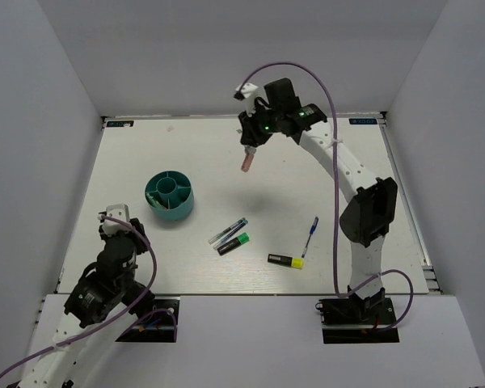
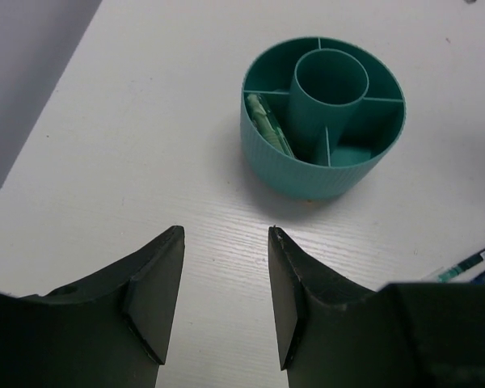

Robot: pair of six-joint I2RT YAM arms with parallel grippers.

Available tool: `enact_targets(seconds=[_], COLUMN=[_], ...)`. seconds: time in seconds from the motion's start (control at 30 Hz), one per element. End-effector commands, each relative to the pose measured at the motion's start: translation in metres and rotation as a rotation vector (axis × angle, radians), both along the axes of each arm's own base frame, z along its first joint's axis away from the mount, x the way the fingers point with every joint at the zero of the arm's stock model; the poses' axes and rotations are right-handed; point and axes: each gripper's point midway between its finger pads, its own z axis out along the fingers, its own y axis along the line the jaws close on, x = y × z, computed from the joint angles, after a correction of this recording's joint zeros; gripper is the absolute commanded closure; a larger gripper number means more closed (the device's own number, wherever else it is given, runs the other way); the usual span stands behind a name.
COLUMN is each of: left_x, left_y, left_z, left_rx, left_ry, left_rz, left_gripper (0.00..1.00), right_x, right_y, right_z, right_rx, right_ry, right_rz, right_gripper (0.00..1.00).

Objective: Sort the stationery into containers
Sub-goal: Pick up the stapler from the center of the board, then place the stapler in the storage box.

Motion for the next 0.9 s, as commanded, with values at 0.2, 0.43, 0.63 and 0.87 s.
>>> enact_targets(seconds=[0.2, 0.43, 0.63, 0.87], left_x=[-0.005, -0.007, -0.008, -0.009], left_y=[0.020, 0.023, 0.024, 0.023], left_z=[0.006, 0.009, 0.011, 0.010], left_rx=[-0.020, -0.034, -0.046, -0.051], left_ry=[-0.064, -0.088, -0.106, -0.108], left_rz=[0.105, 0.118, 0.119, 0.117], left_gripper=[0.44, 0.44, 0.44, 0.44], right_x=[-0.073, -0.109, -0.116, -0.096], right_y=[0.131, 0.207, 0.251, 0.271], right_z=[0.078, 0.089, 0.093, 0.087], right_rx=[0.102, 0.133, 0.181, 0.168], right_ry=[-0.438, -0.619, -0.754, -0.902], right_rz=[0.336, 0.380, 0.347, 0.235], right_gripper=[1.00, 1.00, 1.00, 1.00])
